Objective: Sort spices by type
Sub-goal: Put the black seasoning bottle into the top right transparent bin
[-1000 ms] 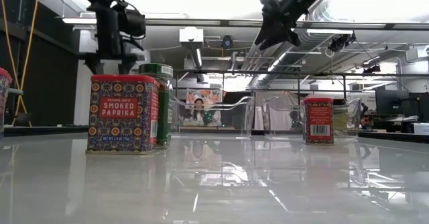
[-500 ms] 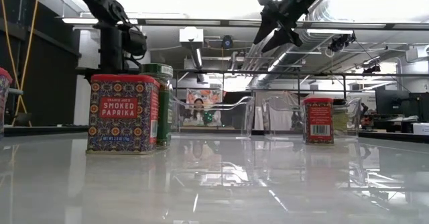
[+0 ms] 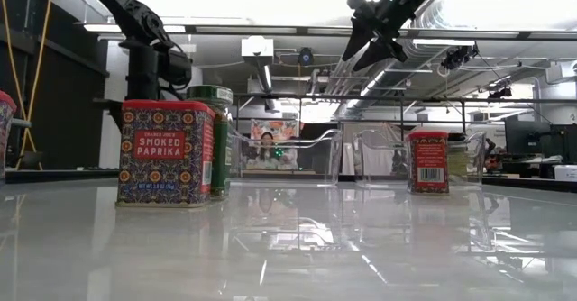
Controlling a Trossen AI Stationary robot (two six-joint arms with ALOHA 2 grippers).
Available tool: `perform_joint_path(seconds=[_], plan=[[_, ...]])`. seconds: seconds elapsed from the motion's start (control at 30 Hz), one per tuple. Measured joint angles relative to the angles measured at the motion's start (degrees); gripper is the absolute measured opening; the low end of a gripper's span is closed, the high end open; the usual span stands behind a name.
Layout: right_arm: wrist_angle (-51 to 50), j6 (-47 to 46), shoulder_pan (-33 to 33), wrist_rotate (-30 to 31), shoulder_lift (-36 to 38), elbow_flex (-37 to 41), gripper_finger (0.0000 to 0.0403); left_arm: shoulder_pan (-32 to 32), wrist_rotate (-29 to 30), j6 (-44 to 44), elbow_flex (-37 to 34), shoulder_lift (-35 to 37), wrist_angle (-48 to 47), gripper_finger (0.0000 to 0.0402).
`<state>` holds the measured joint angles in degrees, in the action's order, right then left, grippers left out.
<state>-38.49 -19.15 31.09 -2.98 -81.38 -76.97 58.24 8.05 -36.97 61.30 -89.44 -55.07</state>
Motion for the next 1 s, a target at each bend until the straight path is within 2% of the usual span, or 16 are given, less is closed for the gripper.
perform_joint_path(seconds=[0.07,0.3,0.47,0.57,0.73,0.87,1.0], plan=[[0.0,0.0,0.0,0.0,0.0,0.0,0.0184,0.0,1.0,0.0,0.0,0.1,1.3,0.0163],[-0.1,0.0,0.0,-0.8,0.0,0.0,0.0184,0.0,-0.2,2.2,0.4,0.2,5.4,0.0163],[0.0,0.1,0.0,-5.4,1.8,0.0,0.0184,-1.0,-2.1,10.1,5.4,2.3,6.2,0.0163],[0.1,0.1,0.0,-5.2,5.0,0.0,0.0184,-3.5,-4.8,13.6,11.0,4.2,9.0,0.0163],[0.1,-1.3,0.0,-2.2,10.9,0.0,0.0184,-12.2,-5.1,17.2,23.2,3.0,11.5,0.0163],[0.2,-3.6,0.0,1.1,14.4,0.0,0.0184,-20.3,-4.8,19.2,32.4,-2.5,15.2,0.0163],[0.2,-5.9,0.0,3.7,16.8,0.0,0.0184,-27.2,-5.1,22.6,41.6,-11.7,15.3,0.0163]])
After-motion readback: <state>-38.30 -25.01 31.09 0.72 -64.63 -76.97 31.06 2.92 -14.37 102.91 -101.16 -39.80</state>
